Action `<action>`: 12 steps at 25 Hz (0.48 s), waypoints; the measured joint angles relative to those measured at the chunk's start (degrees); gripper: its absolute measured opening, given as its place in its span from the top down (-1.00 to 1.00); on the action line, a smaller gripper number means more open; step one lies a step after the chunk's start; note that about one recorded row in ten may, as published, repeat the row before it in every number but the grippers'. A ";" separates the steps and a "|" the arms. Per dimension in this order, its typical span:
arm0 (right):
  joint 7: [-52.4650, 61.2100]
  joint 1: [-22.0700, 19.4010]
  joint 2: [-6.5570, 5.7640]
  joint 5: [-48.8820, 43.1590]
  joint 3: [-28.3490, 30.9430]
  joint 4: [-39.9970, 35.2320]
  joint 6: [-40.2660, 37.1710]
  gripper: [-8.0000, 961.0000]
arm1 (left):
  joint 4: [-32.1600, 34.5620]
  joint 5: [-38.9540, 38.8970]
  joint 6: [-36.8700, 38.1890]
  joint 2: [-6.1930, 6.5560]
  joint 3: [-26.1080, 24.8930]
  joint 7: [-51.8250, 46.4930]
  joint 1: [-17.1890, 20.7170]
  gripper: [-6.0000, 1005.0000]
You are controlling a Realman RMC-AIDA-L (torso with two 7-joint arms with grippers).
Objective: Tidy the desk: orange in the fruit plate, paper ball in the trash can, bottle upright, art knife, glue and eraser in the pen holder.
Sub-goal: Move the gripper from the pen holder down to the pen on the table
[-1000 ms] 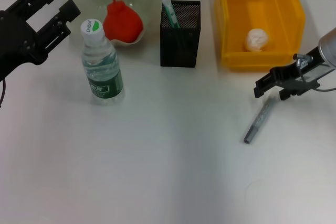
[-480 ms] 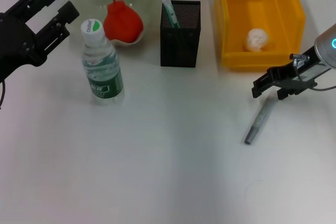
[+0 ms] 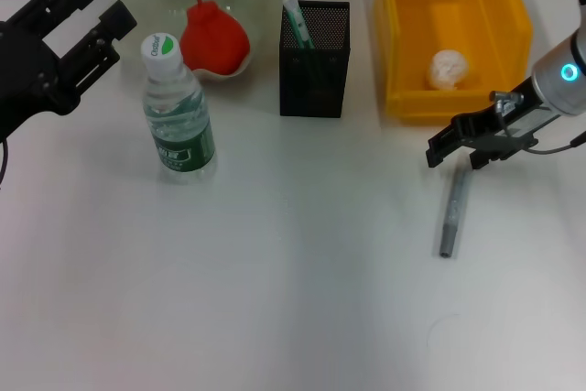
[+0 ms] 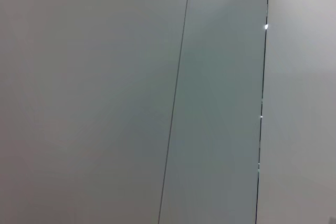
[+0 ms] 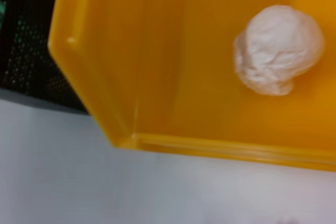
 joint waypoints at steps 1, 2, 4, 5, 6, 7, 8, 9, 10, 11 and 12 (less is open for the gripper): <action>-0.04 0.86 -0.08 -0.25 0.00 1.22 0.19 -0.42 | 0.00 -0.08 0.04 0.00 -0.06 0.00 0.08 -0.19; -0.04 0.86 -0.08 -0.25 0.00 1.22 0.19 -0.42 | 0.00 -0.08 0.04 0.00 -0.06 0.00 0.08 -0.19; -0.06 1.35 -0.09 -0.45 -0.07 1.66 0.22 -0.42 | 0.00 -0.04 0.05 0.00 -0.31 0.00 0.14 -0.19; -0.07 1.48 -0.09 -0.49 -0.11 1.67 0.19 -0.42 | 0.00 0.03 0.06 -0.01 -0.46 0.00 0.15 -0.19; -0.10 1.70 -0.22 -0.54 -0.16 1.62 -0.27 -0.42 | 0.00 0.15 0.07 -0.04 -0.69 0.00 0.14 -0.19; -0.10 1.70 -0.22 -0.54 -0.16 1.62 -0.27 -0.42 | 0.00 0.15 0.07 -0.04 -0.69 0.00 0.14 -0.19; -0.11 1.89 -0.38 -0.60 -0.16 1.64 -0.49 -0.42 | 0.00 0.16 0.07 -0.05 -0.70 0.00 0.08 -0.19; -0.11 2.02 -0.49 -0.77 -0.17 1.69 -0.80 -0.42 | 0.00 0.17 0.07 -0.06 -0.71 0.00 0.01 -0.19; -0.10 2.36 -0.71 -1.55 -0.17 1.85 -1.59 -0.42 | 0.00 0.17 0.07 -0.06 -0.71 0.00 0.01 -0.19; -0.10 2.36 -0.71 -1.55 -0.17 1.85 -1.59 -0.42 | 0.00 0.17 0.07 -0.06 -0.71 0.00 0.01 -0.19; -0.09 2.55 -0.73 -2.14 -0.18 1.87 -1.96 -0.42 | 0.00 0.18 0.04 -0.08 -0.74 0.00 -0.23 -0.19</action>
